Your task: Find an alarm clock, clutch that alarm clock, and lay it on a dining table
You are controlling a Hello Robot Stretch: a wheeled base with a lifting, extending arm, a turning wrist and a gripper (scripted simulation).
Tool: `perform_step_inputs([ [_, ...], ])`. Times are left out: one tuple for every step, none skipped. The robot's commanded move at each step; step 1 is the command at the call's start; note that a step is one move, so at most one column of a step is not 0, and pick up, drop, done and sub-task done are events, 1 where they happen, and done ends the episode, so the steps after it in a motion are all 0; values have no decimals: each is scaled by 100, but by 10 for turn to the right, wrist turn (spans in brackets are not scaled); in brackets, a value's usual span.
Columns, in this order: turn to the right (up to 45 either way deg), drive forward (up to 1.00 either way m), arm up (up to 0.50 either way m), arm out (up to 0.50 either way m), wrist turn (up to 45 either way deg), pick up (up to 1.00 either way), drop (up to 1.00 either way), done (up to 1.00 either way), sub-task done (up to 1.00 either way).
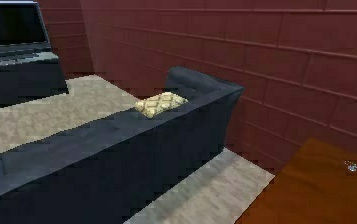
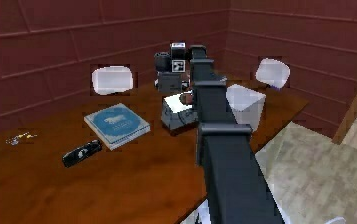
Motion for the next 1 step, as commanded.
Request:
perform_step_inputs([
  [0, 0, 0, 0, 0, 0, 0, 100, 0],
])
